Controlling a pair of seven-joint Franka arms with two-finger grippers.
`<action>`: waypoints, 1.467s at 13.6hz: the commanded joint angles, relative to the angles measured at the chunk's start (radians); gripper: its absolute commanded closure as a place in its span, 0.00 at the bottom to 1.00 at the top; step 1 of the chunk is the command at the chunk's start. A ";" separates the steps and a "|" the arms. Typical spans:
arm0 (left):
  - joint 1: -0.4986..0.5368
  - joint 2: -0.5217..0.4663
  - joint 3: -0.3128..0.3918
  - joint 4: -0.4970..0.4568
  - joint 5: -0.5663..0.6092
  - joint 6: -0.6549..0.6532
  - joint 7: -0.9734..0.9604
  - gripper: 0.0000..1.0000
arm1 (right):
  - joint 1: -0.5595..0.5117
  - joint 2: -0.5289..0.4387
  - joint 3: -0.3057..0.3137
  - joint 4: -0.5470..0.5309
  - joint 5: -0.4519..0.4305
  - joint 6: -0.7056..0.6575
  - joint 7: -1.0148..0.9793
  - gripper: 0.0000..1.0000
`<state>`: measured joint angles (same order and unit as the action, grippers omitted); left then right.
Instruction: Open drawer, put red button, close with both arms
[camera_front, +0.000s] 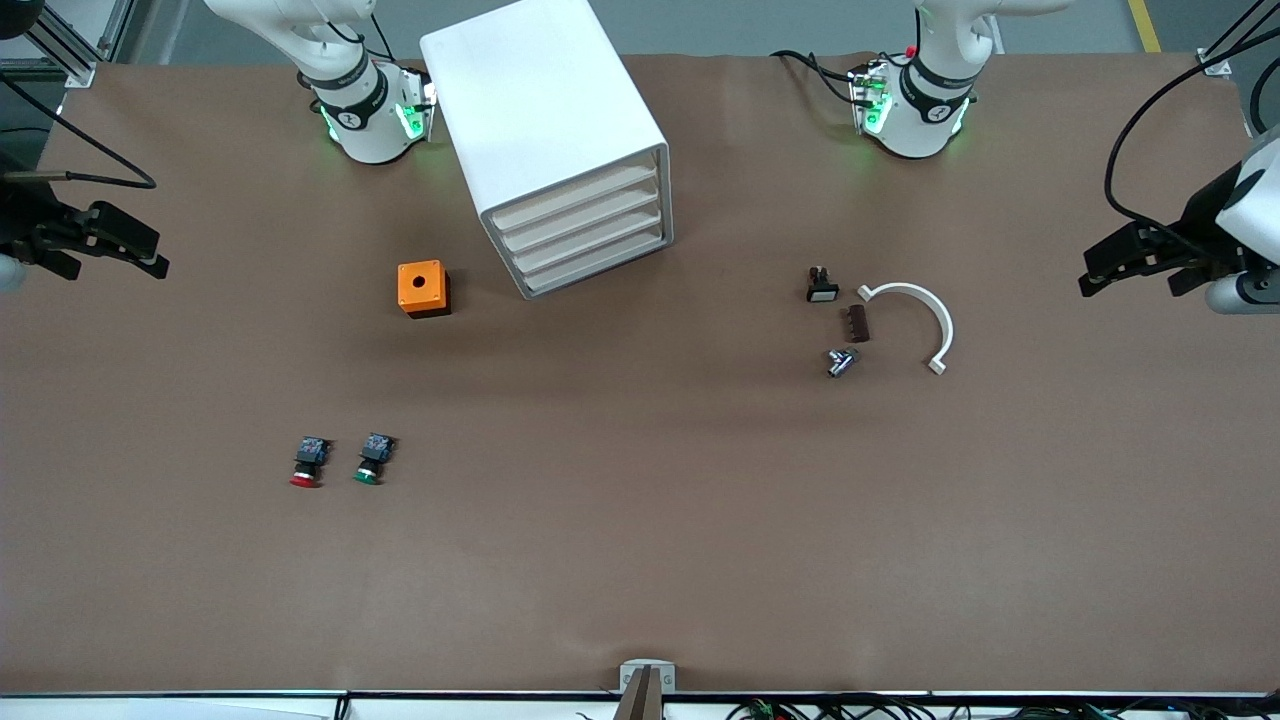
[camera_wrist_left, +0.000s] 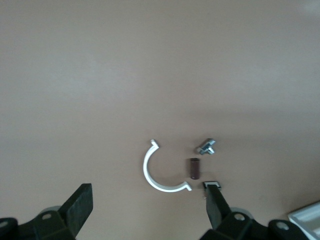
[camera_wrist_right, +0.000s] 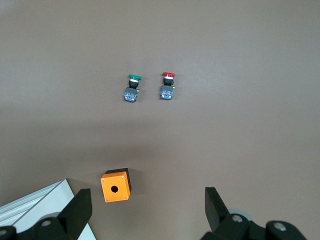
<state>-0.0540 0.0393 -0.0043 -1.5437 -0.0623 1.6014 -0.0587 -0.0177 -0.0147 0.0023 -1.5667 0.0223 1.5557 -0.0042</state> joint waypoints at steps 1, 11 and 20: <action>0.002 0.017 -0.003 0.025 -0.082 -0.038 -0.015 0.00 | -0.004 -0.030 0.005 -0.029 0.011 0.007 0.013 0.00; -0.004 0.083 -0.187 0.030 -0.503 -0.069 -0.556 0.00 | -0.005 -0.028 0.005 -0.029 0.011 0.009 0.012 0.00; -0.167 0.396 -0.304 0.185 -0.605 0.072 -1.140 0.00 | -0.001 -0.028 0.008 -0.029 0.010 0.009 0.012 0.00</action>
<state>-0.1830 0.3842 -0.3049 -1.4060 -0.6542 1.6394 -1.0960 -0.0173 -0.0153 0.0060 -1.5682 0.0231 1.5562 -0.0039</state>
